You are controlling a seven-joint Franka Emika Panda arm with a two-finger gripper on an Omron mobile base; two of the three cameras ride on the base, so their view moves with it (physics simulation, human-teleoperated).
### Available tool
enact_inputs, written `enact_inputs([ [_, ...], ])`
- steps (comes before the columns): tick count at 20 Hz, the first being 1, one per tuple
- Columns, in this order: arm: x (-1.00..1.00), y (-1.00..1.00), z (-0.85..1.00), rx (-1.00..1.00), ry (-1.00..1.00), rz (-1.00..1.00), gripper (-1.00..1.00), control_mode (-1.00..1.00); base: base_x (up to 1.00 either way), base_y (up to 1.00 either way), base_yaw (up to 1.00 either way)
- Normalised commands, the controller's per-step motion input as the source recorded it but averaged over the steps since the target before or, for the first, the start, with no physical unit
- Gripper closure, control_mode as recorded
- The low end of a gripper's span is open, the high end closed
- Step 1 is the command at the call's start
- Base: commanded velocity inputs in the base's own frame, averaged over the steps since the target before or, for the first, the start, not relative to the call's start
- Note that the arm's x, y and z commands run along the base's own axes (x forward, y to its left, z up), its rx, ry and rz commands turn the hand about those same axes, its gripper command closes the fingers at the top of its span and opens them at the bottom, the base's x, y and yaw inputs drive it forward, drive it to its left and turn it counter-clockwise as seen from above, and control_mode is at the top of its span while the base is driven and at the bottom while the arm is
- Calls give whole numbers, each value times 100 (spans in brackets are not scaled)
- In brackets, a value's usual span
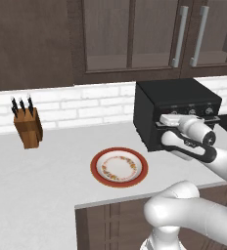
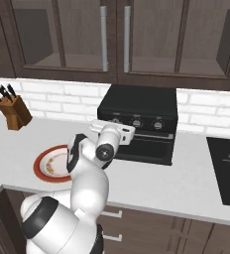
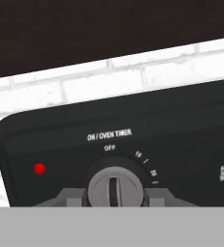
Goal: Pick up the kebab skewer and baguette bread, and place them inside the toaster oven. Close the toaster oven door and start by setting the timer.
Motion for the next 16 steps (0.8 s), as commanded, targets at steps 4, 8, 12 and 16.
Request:
enact_inputs([
  [4,-7,5,0,0,0,0,100,-100,0,0,0],
  [8,-6,0,0,5,0,0,100,-100,0,0,0],
  [12,-12,0,0,7,0,0,100,-100,0,0,0],
  [16,-9,0,0,7,0,0,100,-100,0,0,0],
])
